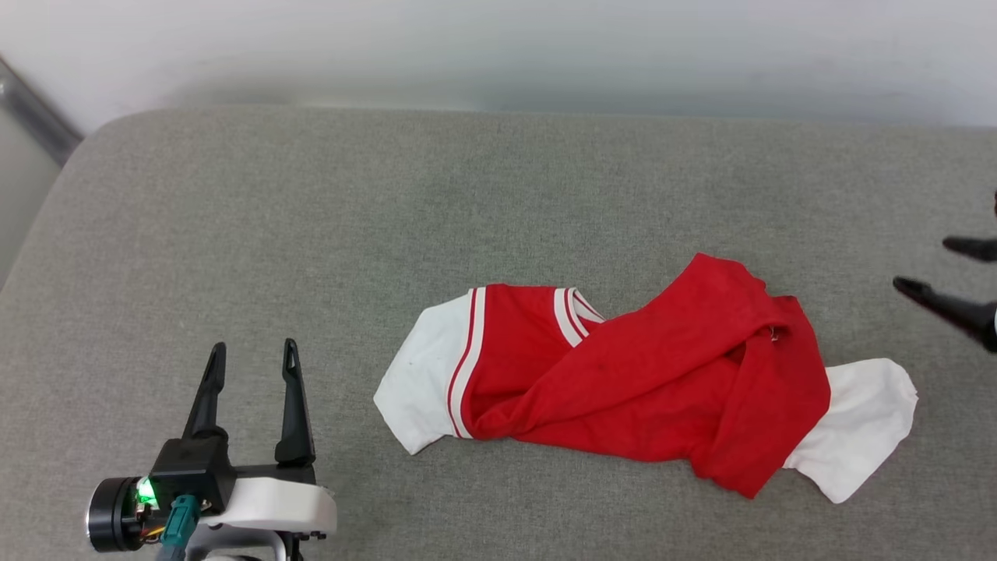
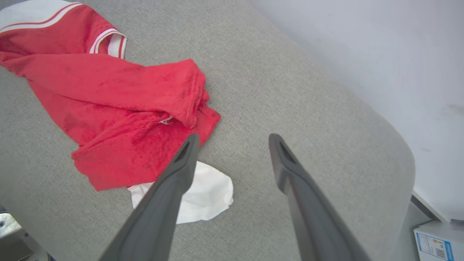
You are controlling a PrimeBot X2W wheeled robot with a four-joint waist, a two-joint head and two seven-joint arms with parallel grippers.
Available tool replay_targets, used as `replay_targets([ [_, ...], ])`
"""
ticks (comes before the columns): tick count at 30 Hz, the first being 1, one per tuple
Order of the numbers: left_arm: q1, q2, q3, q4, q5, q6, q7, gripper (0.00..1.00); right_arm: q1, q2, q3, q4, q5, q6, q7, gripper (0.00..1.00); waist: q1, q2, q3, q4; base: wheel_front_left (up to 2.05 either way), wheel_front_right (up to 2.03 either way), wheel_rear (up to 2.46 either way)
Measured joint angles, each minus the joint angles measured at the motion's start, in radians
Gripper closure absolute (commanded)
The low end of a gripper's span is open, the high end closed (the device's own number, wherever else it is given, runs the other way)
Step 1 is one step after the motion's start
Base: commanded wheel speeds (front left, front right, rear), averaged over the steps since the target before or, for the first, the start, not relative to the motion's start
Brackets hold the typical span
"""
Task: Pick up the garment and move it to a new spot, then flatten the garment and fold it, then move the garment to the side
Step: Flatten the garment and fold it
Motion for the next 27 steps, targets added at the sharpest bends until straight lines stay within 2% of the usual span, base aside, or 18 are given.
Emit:
replay_targets([
  [2,-0.007,0.000,-0.007,-0.004,0.000,0.000,0.000,0.00,-0.042,0.013,-0.020,-0.015,-0.005,0.000,0.068,0.00,0.0000,0.0000,0.015,0.003,0.00,0.00,0.00],
  [5,-0.030,-0.001,-0.021,-0.012,-0.001,0.000,0.000,0.00,-0.111,0.068,-0.024,-0.013,-0.020,0.000,0.187,0.00,0.0000,0.0000,0.043,0.011,0.00,0.00,0.00],
  [10,-0.065,-0.001,-0.044,-0.016,-0.011,0.002,0.000,0.00,-0.207,0.185,0.004,0.072,-0.045,0.000,0.357,0.00,0.0001,0.0000,0.101,0.033,0.00,0.00,0.00],
  [13,-0.093,-0.002,-0.060,-0.021,-0.023,0.008,0.000,0.00,-0.238,0.247,0.033,0.131,-0.065,0.000,0.414,0.00,0.0001,0.0000,0.142,0.051,0.00,0.00,0.00],
  [16,-0.117,-0.002,-0.078,-0.022,-0.038,0.017,0.000,0.00,-0.253,0.300,0.061,0.188,-0.079,0.000,0.433,0.00,0.0001,0.0000,0.185,0.070,0.00,0.00,0.00],
  [21,-0.154,-0.002,-0.090,-0.021,-0.047,0.021,0.000,0.00,-0.229,0.337,0.129,0.290,-0.086,0.000,0.430,0.00,0.0001,0.0000,0.245,0.107,0.00,0.00,0.00],
  [27,-0.166,-0.002,-0.084,-0.015,-0.048,0.025,0.000,0.00,-0.223,0.320,0.174,0.328,-0.050,-0.002,0.390,0.00,0.0000,0.0000,0.273,0.133,0.00,0.00,0.00],
])
